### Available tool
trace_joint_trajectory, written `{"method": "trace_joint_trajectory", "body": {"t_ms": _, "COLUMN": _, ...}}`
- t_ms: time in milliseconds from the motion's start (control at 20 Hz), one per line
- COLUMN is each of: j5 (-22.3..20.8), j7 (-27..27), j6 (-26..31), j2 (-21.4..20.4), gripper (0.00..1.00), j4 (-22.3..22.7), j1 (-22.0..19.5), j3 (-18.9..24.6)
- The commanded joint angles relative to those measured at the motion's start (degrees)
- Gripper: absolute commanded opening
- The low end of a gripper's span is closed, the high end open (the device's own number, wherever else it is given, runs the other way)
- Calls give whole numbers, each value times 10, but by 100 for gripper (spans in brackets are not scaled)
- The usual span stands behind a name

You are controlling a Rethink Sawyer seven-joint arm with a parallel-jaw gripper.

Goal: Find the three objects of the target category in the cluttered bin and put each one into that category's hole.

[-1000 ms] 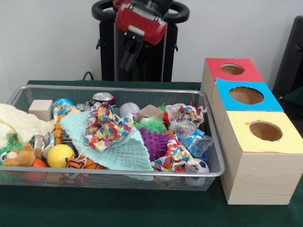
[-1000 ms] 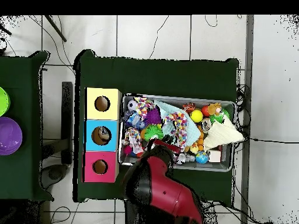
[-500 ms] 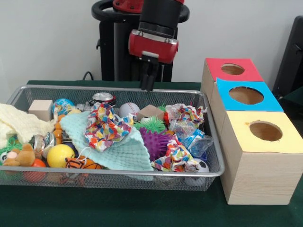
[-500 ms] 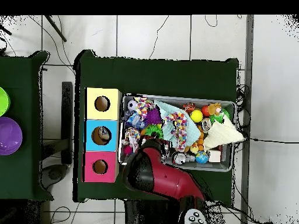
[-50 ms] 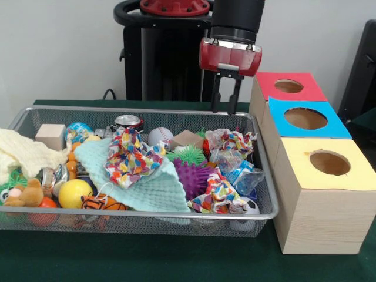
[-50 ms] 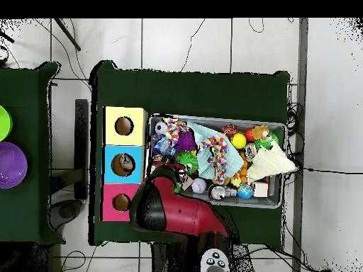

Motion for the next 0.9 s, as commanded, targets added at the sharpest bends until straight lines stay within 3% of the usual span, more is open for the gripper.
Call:
{"method": "trace_joint_trajectory", "body": {"t_ms": 50, "j5": -18, "j7": 96, "j6": -12, "j2": 0, "gripper": 100, "j4": -30, "j1": -41, "j3": 82}}
{"method": "trace_joint_trajectory", "body": {"t_ms": 100, "j5": -26, "j7": 88, "j6": -16, "j2": 8, "gripper": 100, "j4": -38, "j1": -43, "j3": 87}}
{"method": "trace_joint_trajectory", "body": {"t_ms": 250, "j5": 4, "j7": 103, "j6": 11, "j2": 18, "gripper": 100, "j4": -36, "j1": -51, "j3": 101}}
{"method": "trace_joint_trajectory", "body": {"t_ms": 450, "j5": 51, "j7": 120, "j6": 57, "j2": 32, "gripper": 100, "j4": -35, "j1": -32, "j3": 76}}
{"method": "trace_joint_trajectory", "body": {"t_ms": 900, "j5": 47, "j7": 118, "j6": 14, "j2": 71, "gripper": 100, "j4": -34, "j1": -42, "j3": 93}}
